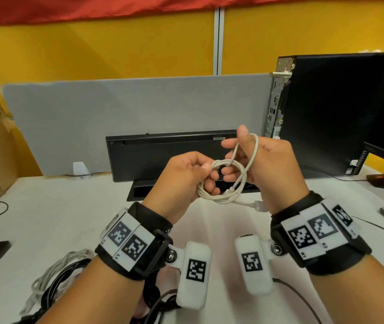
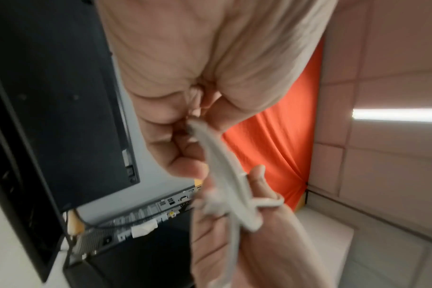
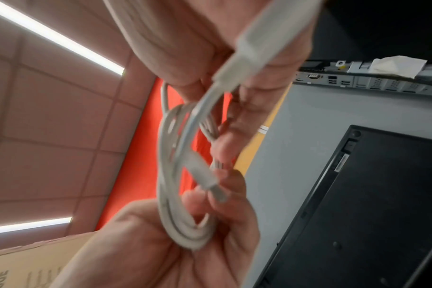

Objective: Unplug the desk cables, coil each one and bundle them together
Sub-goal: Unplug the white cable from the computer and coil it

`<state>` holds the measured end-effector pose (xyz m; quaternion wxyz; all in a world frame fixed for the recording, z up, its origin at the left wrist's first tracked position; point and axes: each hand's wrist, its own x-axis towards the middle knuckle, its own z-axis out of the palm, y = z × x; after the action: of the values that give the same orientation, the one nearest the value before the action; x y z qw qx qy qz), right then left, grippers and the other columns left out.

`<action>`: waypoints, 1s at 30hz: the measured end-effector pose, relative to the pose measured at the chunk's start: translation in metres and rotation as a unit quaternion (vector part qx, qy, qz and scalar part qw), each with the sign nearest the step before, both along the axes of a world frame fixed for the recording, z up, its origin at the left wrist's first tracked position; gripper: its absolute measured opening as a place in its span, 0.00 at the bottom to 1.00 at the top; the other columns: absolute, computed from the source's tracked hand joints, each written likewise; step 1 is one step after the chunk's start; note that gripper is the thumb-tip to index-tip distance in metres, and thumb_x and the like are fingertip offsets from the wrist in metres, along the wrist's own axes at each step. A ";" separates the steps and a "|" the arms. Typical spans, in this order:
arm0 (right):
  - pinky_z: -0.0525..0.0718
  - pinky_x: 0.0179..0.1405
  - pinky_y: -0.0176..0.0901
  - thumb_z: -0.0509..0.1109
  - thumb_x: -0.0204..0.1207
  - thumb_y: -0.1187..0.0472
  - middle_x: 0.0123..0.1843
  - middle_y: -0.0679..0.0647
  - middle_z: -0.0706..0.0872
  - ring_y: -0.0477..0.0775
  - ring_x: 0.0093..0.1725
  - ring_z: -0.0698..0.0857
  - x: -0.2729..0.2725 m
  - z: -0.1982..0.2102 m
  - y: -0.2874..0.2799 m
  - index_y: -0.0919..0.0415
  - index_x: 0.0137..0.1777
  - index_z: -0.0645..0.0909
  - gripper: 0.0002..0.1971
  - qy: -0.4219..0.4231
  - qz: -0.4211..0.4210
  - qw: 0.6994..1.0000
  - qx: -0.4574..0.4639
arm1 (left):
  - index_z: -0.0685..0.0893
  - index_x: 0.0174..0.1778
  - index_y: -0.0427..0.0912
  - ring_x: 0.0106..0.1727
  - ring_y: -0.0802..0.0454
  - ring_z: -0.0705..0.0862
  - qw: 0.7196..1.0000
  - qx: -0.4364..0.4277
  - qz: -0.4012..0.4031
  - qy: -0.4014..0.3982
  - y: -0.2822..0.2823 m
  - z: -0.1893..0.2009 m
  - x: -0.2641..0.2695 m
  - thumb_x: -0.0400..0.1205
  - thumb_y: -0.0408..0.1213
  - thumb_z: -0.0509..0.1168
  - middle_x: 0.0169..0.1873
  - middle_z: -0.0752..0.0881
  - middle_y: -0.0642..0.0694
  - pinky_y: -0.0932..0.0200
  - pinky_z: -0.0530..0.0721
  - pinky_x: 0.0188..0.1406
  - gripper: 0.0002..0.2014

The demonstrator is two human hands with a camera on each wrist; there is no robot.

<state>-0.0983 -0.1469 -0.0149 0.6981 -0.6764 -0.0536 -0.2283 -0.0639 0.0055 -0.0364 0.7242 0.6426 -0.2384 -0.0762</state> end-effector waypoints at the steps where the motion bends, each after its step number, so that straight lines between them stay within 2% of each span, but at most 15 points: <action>1: 0.86 0.27 0.43 0.66 0.81 0.47 0.32 0.63 0.85 0.56 0.28 0.85 0.001 0.000 -0.002 0.62 0.44 0.90 0.19 0.012 0.006 1.000 -0.016 | 0.80 0.46 0.30 0.24 0.55 0.76 1.000 -0.001 -0.008 0.014 0.000 -0.001 -0.001 0.87 0.22 0.54 0.32 0.80 0.41 0.58 0.84 0.31 0.10; 4: 0.81 0.24 0.41 0.68 0.80 0.47 0.30 0.59 0.80 0.51 0.25 0.79 0.003 -0.002 -0.006 0.58 0.42 0.92 0.17 0.024 0.011 0.998 -0.049 | 0.82 0.48 0.28 0.22 0.57 0.68 0.998 -0.014 -0.019 0.066 -0.002 -0.001 0.000 0.86 0.20 0.51 0.29 0.75 0.43 0.62 0.76 0.25 0.13; 7: 0.75 0.20 0.39 0.72 0.77 0.50 0.26 0.53 0.76 0.49 0.23 0.74 0.004 -0.003 -0.010 0.59 0.44 0.92 0.13 0.027 0.024 0.999 -0.026 | 0.88 0.46 0.35 0.24 0.56 0.65 0.998 0.008 0.019 0.056 -0.003 0.000 0.001 0.85 0.31 0.58 0.27 0.71 0.48 0.62 0.69 0.24 0.13; 9: 0.76 0.22 0.38 0.73 0.76 0.53 0.27 0.51 0.79 0.48 0.24 0.75 0.004 -0.003 -0.013 0.62 0.46 0.90 0.12 0.060 0.065 0.996 0.033 | 0.91 0.42 0.43 0.24 0.57 0.67 0.995 0.068 0.068 -0.015 -0.003 -0.001 0.001 0.85 0.40 0.63 0.25 0.71 0.53 0.62 0.72 0.25 0.12; 10: 0.80 0.26 0.38 0.72 0.77 0.55 0.29 0.52 0.82 0.48 0.26 0.79 0.004 -0.002 -0.013 0.64 0.49 0.89 0.12 0.085 0.097 0.989 0.078 | 0.90 0.41 0.45 0.24 0.58 0.68 0.991 0.091 0.088 -0.048 -0.004 -0.002 0.001 0.85 0.41 0.64 0.23 0.71 0.55 0.63 0.73 0.25 0.12; 13: 0.89 0.35 0.40 0.61 0.83 0.67 0.39 0.59 0.90 0.53 0.35 0.90 0.004 0.004 -0.016 0.70 0.55 0.85 0.12 0.142 0.184 0.947 0.221 | 0.88 0.41 0.43 0.20 0.59 0.71 0.976 0.128 0.151 -0.086 -0.001 -0.004 0.006 0.85 0.40 0.64 0.21 0.75 0.58 0.66 0.75 0.21 0.11; 15: 0.90 0.40 0.44 0.55 0.77 0.71 0.41 0.62 0.91 0.55 0.38 0.90 0.001 0.010 -0.021 0.73 0.59 0.83 0.17 0.143 0.213 0.927 0.275 | 0.88 0.42 0.43 0.19 0.59 0.73 0.967 0.147 0.184 -0.097 0.000 -0.004 0.009 0.85 0.41 0.63 0.25 0.77 0.53 0.66 0.76 0.20 0.11; 17: 0.90 0.44 0.47 0.57 0.70 0.66 0.44 0.65 0.90 0.57 0.40 0.90 -0.001 0.015 -0.026 0.76 0.60 0.82 0.22 0.115 0.225 0.919 0.302 | 0.88 0.42 0.43 0.19 0.61 0.73 0.963 0.150 0.202 -0.101 0.001 -0.005 0.012 0.86 0.42 0.62 0.26 0.77 0.51 0.68 0.77 0.20 0.12; 19: 0.90 0.43 0.47 0.59 0.72 0.64 0.47 0.67 0.90 0.58 0.42 0.91 -0.001 0.017 -0.026 0.77 0.61 0.81 0.22 0.090 0.212 0.919 0.321 | 0.88 0.43 0.43 0.20 0.60 0.73 0.961 0.148 0.212 -0.100 0.001 -0.006 0.013 0.86 0.43 0.62 0.27 0.77 0.50 0.69 0.77 0.20 0.13; 21: 0.90 0.40 0.44 0.61 0.79 0.68 0.48 0.68 0.91 0.59 0.43 0.92 0.002 0.016 -0.025 0.75 0.60 0.77 0.13 0.085 0.158 0.917 0.356 | 0.88 0.43 0.42 0.22 0.59 0.73 0.962 0.139 0.217 -0.094 0.000 -0.006 0.013 0.86 0.43 0.61 0.28 0.76 0.48 0.70 0.76 0.20 0.13; 23: 0.91 0.43 0.47 0.63 0.80 0.72 0.49 0.70 0.90 0.62 0.46 0.92 0.005 0.012 -0.023 0.74 0.58 0.76 0.09 0.080 0.100 0.907 0.401 | 0.88 0.43 0.40 0.24 0.59 0.73 0.963 0.124 0.224 -0.086 -0.001 -0.006 0.013 0.86 0.42 0.61 0.29 0.76 0.48 0.71 0.76 0.20 0.13; 25: 0.91 0.44 0.49 0.64 0.81 0.72 0.49 0.71 0.90 0.62 0.45 0.92 0.008 0.008 -0.023 0.72 0.54 0.76 0.05 0.091 0.062 0.929 0.353 | 0.87 0.43 0.40 0.27 0.57 0.74 0.962 0.111 0.234 -0.082 0.000 -0.007 0.014 0.86 0.42 0.62 0.30 0.76 0.47 0.72 0.76 0.20 0.13; 27: 0.89 0.30 0.44 0.64 0.82 0.70 0.43 0.67 0.91 0.54 0.32 0.90 0.010 0.003 -0.024 0.70 0.50 0.78 0.03 0.127 -0.014 0.980 0.150 | 0.87 0.44 0.38 0.28 0.54 0.74 0.960 0.103 0.246 -0.081 0.001 -0.007 0.015 0.86 0.41 0.62 0.32 0.76 0.44 0.72 0.76 0.20 0.13; 28: 0.86 0.23 0.42 0.66 0.81 0.68 0.37 0.64 0.91 0.52 0.25 0.87 0.011 0.001 -0.025 0.69 0.47 0.80 0.04 0.132 -0.062 0.989 0.036 | 0.86 0.44 0.37 0.29 0.53 0.74 0.959 0.100 0.251 -0.080 0.001 -0.007 0.015 0.86 0.41 0.62 0.32 0.76 0.43 0.72 0.76 0.20 0.13; 30: 0.84 0.18 0.42 0.70 0.79 0.66 0.29 0.61 0.89 0.53 0.20 0.84 0.015 -0.003 -0.029 0.67 0.43 0.82 0.05 0.121 -0.145 0.975 -0.117 | 0.86 0.43 0.38 0.30 0.53 0.75 0.958 0.098 0.257 -0.078 0.000 -0.007 0.015 0.86 0.41 0.62 0.33 0.77 0.42 0.72 0.77 0.20 0.13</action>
<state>-0.0831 -0.1763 -0.0180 0.5750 -0.7764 0.1036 -0.2364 -0.0494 0.0052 -0.0437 0.6320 0.7538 -0.1129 0.1400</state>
